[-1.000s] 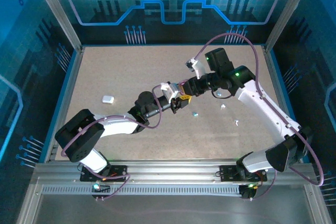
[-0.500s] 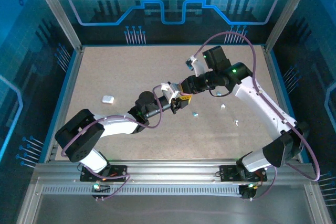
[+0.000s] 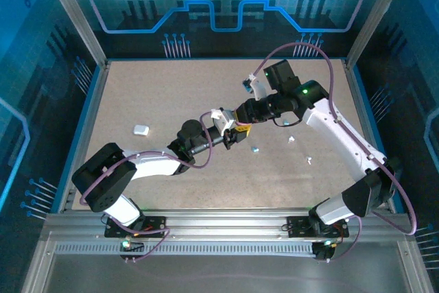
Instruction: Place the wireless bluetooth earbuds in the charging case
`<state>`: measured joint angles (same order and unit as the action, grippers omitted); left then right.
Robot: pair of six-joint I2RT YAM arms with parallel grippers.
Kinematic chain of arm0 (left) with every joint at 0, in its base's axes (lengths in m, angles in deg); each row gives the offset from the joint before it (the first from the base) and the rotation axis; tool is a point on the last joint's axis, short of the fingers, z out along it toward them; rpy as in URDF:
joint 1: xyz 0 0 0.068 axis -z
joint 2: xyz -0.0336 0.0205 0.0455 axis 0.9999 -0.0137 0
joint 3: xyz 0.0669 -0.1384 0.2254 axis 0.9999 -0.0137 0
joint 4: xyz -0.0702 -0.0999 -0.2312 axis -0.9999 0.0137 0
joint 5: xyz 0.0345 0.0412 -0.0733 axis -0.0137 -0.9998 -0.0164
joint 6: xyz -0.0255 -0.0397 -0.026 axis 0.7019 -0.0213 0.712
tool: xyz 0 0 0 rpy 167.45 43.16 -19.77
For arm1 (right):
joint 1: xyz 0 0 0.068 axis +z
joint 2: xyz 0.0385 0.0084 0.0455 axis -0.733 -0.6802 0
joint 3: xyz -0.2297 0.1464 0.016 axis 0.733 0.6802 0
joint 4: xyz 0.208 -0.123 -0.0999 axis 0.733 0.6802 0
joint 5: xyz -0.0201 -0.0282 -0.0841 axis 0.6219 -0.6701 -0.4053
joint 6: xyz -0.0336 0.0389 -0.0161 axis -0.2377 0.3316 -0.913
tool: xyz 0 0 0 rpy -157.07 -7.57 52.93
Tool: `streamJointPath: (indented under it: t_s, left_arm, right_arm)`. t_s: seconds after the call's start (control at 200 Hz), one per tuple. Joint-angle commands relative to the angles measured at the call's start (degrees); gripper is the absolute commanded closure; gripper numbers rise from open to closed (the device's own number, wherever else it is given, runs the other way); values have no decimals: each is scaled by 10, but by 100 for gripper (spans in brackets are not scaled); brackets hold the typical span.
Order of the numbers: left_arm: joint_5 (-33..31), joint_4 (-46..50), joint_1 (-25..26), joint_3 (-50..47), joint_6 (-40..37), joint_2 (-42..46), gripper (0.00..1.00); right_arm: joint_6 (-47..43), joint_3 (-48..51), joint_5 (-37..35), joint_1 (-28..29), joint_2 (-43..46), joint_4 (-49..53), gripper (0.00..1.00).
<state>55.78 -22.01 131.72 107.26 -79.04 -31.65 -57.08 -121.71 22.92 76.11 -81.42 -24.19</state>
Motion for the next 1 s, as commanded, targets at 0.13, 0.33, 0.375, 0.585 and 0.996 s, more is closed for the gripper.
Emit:
streamJointPath:
  t_s: [0.13, 0.33, 0.375, 0.585, 0.996]
  left_arm:
    - [0, -37, 3, 11, -13, 17, 70]
    - [2, -37, 4, 12, -13, 17, 70]
    - [2, -37, 3, 11, -13, 16, 70]
    - [2, -36, 4, 11, -13, 17, 70]
    - [2, -33, 3, 16, -14, 15, 70]
  right_arm:
    - [23, -17, -49, 8, 3, 28, 76]
    - [27, -14, -58, 8, 7, 25, 75]
    - [28, -13, -60, 7, 9, 22, 74]
    - [27, -16, -43, 7, 9, 19, 73]
    - [25, -23, -24, 7, 2, 30, 71]
